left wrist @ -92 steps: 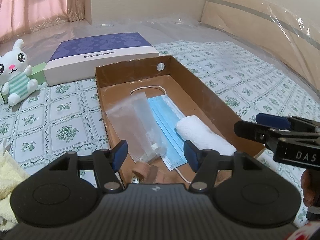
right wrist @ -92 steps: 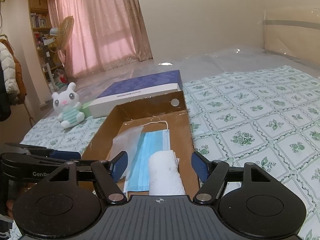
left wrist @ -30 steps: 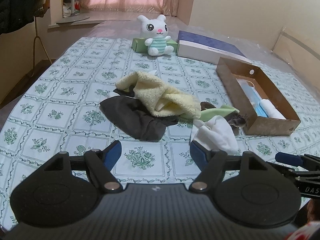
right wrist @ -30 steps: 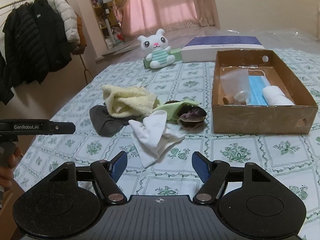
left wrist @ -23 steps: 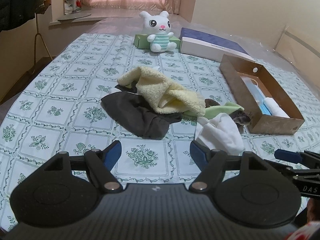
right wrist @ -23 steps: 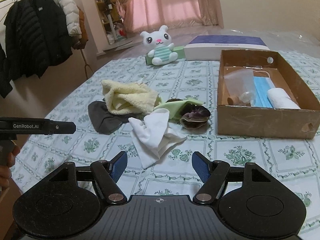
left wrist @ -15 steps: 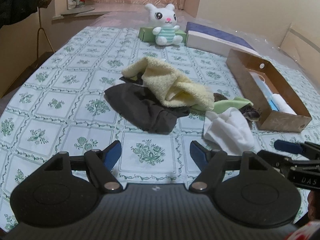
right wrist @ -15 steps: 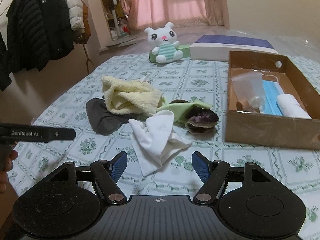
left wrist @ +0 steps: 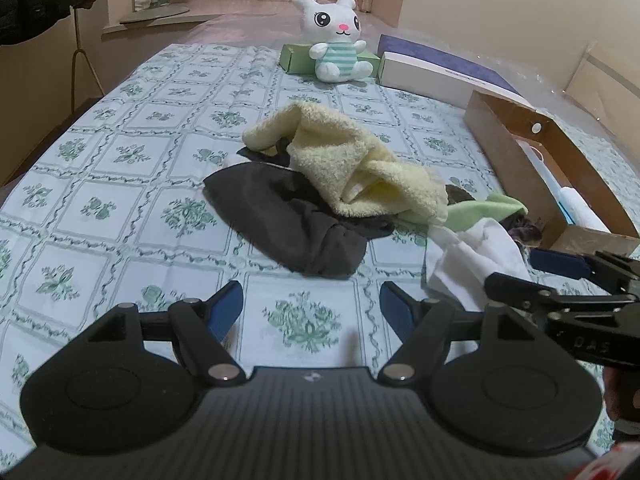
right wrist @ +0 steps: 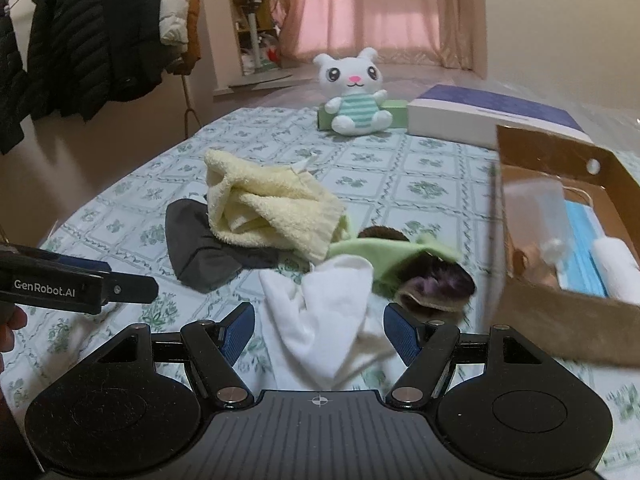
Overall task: Organize soft objects
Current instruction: 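Grasp the black face mask with the left gripper while the right grasps the white cloth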
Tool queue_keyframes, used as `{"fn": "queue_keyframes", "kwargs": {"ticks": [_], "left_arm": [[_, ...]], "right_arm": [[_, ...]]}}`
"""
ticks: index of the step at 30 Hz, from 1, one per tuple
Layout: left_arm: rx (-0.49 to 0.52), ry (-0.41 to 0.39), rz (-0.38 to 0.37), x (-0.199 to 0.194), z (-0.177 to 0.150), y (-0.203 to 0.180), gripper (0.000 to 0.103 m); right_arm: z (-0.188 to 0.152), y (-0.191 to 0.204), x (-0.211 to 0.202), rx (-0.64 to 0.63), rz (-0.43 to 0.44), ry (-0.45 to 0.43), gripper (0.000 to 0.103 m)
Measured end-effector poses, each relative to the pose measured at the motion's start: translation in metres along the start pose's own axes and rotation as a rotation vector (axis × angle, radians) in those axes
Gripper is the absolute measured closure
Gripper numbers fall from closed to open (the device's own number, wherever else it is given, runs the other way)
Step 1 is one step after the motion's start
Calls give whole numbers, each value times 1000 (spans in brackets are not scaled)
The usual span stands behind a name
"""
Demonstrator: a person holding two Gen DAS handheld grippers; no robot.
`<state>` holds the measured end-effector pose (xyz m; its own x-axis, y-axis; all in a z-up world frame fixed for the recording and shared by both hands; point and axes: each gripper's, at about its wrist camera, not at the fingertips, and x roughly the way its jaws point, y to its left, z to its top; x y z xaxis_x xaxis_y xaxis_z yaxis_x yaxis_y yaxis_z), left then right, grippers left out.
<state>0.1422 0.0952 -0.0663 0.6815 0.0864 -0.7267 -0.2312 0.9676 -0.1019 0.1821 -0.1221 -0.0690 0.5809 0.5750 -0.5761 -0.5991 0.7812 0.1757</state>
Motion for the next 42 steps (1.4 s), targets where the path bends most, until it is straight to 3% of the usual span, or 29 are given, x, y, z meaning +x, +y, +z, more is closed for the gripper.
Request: {"fn": "queue_keyframes", "kwargs": {"ticks": [10, 20, 22, 26, 29, 32, 42], "left_arm": [[-9, 32, -15, 45, 11, 2, 30], [-8, 10, 29, 76, 24, 3, 31], [6, -3, 36, 75, 23, 3, 41], [15, -14, 23, 69, 18, 5, 69], [9, -10, 12, 59, 14, 10, 82], [19, -6, 16, 45, 4, 13, 86], [36, 71, -27, -25, -51, 17, 86]], "right_arm": [[0, 2, 47, -62, -18, 49, 32], [-10, -3, 58, -45, -30, 52, 32], [-10, -3, 58, -45, -32, 49, 35], [-13, 0, 56, -65, -36, 44, 59], [-14, 1, 51, -79, -36, 40, 71], [-16, 1, 47, -75, -29, 47, 77], [-41, 8, 7, -66, -11, 87, 78]]}}
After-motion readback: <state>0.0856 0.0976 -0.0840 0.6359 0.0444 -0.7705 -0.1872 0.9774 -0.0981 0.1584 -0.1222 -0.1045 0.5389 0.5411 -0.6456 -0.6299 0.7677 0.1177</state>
